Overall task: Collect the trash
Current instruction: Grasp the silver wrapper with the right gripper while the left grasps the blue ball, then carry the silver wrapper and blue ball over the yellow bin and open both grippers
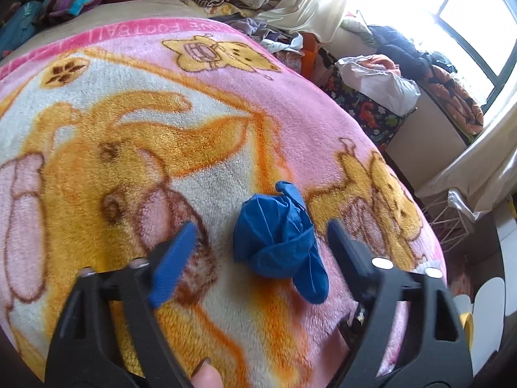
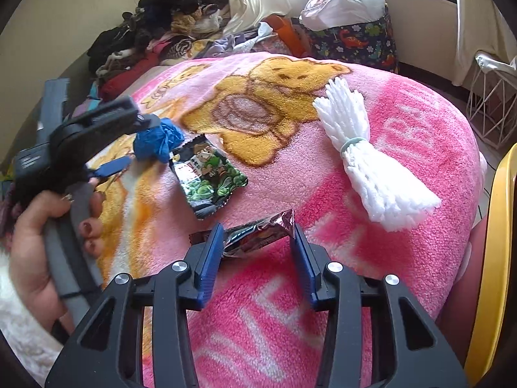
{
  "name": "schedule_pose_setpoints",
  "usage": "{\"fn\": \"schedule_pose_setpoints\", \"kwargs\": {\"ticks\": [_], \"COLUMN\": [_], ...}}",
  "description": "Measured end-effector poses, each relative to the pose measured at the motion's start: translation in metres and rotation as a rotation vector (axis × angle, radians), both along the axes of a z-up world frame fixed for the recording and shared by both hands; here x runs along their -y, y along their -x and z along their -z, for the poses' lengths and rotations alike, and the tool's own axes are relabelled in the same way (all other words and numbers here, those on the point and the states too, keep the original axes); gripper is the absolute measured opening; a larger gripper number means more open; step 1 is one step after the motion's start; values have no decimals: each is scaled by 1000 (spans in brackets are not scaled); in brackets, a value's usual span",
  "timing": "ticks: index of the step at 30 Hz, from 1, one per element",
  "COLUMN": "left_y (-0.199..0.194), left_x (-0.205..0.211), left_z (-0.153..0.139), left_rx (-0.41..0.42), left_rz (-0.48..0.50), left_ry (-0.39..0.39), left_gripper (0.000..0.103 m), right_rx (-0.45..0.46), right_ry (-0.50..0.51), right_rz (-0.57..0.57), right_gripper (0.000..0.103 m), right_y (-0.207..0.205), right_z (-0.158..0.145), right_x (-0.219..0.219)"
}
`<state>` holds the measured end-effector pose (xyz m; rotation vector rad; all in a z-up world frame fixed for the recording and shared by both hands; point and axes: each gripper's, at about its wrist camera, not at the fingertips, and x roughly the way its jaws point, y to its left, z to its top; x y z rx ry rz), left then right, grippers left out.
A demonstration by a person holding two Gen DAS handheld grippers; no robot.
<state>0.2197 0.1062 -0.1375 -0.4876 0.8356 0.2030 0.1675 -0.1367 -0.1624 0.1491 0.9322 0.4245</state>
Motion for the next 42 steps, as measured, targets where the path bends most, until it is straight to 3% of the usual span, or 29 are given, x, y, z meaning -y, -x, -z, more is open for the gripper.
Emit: {"fn": "schedule_pose_setpoints", "kwargs": {"ticks": [3,6,12,23,34,42], "left_y": [-1,3,30,82,99,104], "left_x": [2,6,17,36,81,114], "left_z": [3,2,-5,-36,-82,-98], "left_rx": [-16,-7,20,96,190,221], "left_rz": [15,39,84,130,257,331], "left_ry": [10,8,15,18,-14,-22], "left_gripper": [36,23,12,10,10,10], "right_rx": [11,29,54,84,132,163], "right_ry": [-12,-18,-25,-44,-61,-79], "right_rz": [-10,-25,-44,-41,19,80], "right_gripper": [40,40,40,40,41,41], "right_y": [5,13,28,49,61,68], "right_z": [-6,-11,-23,-39,-61,-74], "right_x": [2,3,6,21,52,83]}}
